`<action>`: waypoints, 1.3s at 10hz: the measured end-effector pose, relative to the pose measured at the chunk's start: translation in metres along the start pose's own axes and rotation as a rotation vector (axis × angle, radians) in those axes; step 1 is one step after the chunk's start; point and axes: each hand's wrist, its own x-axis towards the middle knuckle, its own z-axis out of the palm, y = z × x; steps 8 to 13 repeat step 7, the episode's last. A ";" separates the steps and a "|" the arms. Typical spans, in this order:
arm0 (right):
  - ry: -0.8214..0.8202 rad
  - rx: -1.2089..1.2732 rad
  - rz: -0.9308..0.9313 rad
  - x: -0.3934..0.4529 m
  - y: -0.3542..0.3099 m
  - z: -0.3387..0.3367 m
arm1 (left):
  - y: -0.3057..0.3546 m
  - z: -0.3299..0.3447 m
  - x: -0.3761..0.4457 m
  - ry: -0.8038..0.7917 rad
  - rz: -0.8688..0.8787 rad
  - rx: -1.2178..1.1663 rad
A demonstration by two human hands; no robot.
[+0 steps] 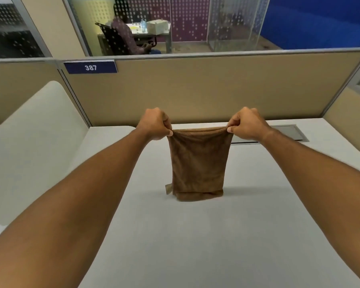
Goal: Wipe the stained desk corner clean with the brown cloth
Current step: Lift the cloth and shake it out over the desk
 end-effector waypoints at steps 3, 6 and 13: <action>-0.014 -0.001 0.107 0.030 0.033 0.086 | -0.034 0.087 0.027 0.072 -0.082 -0.028; -0.367 -0.071 0.066 0.001 0.070 0.132 | -0.061 0.142 -0.010 -0.229 0.034 0.096; -0.418 -0.062 0.058 -0.005 0.074 0.135 | -0.063 0.146 -0.014 -0.288 0.054 0.149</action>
